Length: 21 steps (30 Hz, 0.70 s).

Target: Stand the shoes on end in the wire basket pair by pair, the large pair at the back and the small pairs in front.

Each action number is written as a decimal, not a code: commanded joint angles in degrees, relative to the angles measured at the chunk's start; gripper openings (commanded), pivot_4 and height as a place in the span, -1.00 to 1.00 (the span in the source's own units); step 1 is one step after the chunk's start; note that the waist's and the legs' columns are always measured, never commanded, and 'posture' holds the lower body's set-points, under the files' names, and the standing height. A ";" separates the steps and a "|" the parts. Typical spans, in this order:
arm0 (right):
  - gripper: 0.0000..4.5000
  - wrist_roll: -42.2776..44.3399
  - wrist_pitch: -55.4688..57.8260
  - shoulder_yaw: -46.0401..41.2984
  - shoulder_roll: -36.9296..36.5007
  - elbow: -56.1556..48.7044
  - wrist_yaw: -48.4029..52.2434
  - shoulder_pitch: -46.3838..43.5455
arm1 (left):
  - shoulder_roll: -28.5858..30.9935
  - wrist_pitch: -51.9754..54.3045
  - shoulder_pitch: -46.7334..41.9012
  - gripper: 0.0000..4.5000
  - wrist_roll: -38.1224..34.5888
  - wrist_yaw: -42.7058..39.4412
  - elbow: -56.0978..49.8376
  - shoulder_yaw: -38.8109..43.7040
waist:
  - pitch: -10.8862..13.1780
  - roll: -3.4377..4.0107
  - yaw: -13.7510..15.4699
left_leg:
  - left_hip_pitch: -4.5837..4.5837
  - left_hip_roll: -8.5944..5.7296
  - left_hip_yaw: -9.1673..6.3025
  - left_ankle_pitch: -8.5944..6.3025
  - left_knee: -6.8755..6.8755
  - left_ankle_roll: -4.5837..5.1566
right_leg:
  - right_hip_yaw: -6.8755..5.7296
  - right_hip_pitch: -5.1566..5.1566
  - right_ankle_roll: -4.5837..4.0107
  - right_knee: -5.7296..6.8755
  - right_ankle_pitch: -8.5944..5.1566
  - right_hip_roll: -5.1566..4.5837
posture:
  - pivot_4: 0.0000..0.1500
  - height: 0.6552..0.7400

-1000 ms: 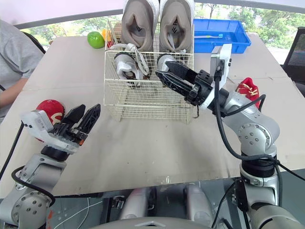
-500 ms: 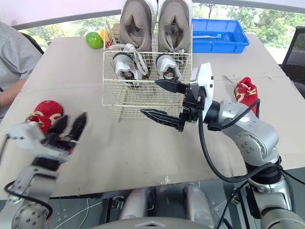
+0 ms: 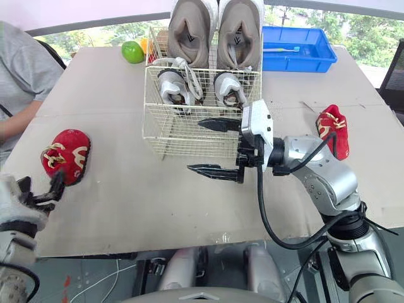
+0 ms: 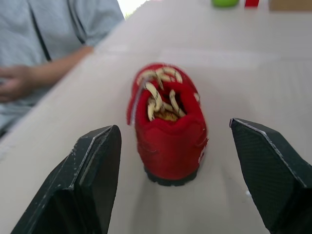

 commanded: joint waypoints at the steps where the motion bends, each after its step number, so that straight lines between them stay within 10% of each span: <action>1: 0.98 -0.50 -1.81 -0.70 -1.45 -2.75 1.95 -0.10 | 0.81 0.05 -2.99 0.72 2.55 -0.38 5.77 -1.15 | -0.01 -0.05 -0.05 | -0.02 0.00 0.00 0.00 0.00 0.00 | 0.00 0.00 0.00 -0.01 0.00 0.00 | 1.00 1.00; 13: 1.00 0.50 -1.15 -1.94 -2.75 -5.07 1.67 1.39 | -4.87 -8.93 -9.17 -0.80 0.58 -1.36 7.32 2.05 | -0.04 -0.13 0.09 | -0.01 0.01 -0.01 0.00 -0.01 0.00 | -0.04 0.00 0.00 0.06 0.01 -0.43 | 1.00 1.00; 21: 1.00 7.18 4.36 -7.25 -0.04 -0.24 -3.10 -9.10 | -5.30 -7.10 -25.61 -0.86 -21.07 1.18 -11.78 -1.52 | -0.03 -0.53 0.43 | -0.19 -0.01 -0.18 0.02 0.24 0.00 | -0.28 0.07 0.01 0.19 0.05 -0.51 | 1.00 1.00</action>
